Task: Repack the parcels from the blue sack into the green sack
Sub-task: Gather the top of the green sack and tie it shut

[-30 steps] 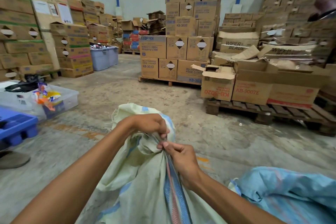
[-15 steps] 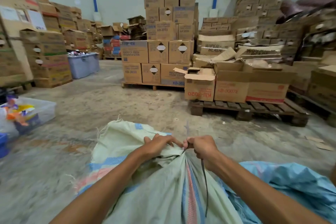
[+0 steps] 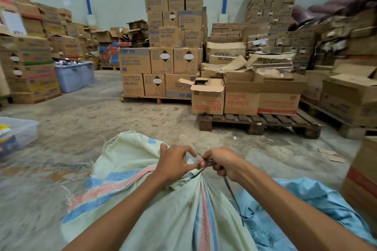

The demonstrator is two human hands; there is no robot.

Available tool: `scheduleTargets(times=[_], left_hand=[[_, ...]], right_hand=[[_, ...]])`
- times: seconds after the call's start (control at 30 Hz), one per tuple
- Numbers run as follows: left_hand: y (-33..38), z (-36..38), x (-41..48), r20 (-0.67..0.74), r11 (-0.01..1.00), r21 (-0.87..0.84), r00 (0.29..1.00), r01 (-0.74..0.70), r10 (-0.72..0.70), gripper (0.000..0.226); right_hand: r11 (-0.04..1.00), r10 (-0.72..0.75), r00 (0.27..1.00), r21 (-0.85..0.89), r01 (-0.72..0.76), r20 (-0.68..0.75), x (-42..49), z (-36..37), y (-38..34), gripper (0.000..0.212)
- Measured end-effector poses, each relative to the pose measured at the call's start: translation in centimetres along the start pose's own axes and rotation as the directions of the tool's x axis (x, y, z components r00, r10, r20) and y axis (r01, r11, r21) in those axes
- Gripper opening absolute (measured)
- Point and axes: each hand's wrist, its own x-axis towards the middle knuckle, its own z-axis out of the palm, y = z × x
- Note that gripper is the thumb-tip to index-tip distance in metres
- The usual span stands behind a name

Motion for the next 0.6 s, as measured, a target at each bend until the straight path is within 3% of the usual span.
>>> scheduleTargets(times=[0.1, 0.2, 0.3, 0.43, 0.53, 0.6], left_hand=[[0.8, 0.6, 0.1, -0.063, 0.999, -0.033, 0.997, -0.034, 0.032, 0.045], [1.5, 0.7, 0.3, -0.053, 0.991, -0.040, 0.991, -0.125, 0.123, 0.026], [1.9, 0.5, 0.6, -0.007, 0.989, -0.079, 0.992, -0.128, 0.128, 0.012], [1.7, 0.5, 0.5, 0.069, 0.988, -0.132, 0.994, -0.079, 0.089, 0.013], [1.9, 0.2, 0.5, 0.153, 0.980, -0.189, 0.984, -0.056, 0.086, 0.037], [2.2, -0.1, 0.6, 0.209, 0.988, -0.142, 0.974, -0.060, 0.089, 0.025]], right_hand=[[0.999, 0.051, 0.998, 0.008, -0.051, -0.022, 0.4, -0.7, 0.3, 0.031], [0.985, 0.162, 0.983, 0.043, -0.166, 0.090, 0.8, -1.5, 0.5, 0.035], [0.968, 0.242, 0.956, 0.021, -0.248, 0.168, 1.1, -2.3, 0.8, 0.037], [0.968, 0.249, 0.957, -0.065, -0.242, 0.146, 0.6, -2.3, 0.9, 0.024], [0.965, 0.261, 0.953, -0.048, -0.256, 0.152, 0.4, -2.1, 0.9, 0.015], [0.966, 0.260, 0.953, -0.041, -0.257, 0.158, 0.4, -2.1, 0.9, 0.021]])
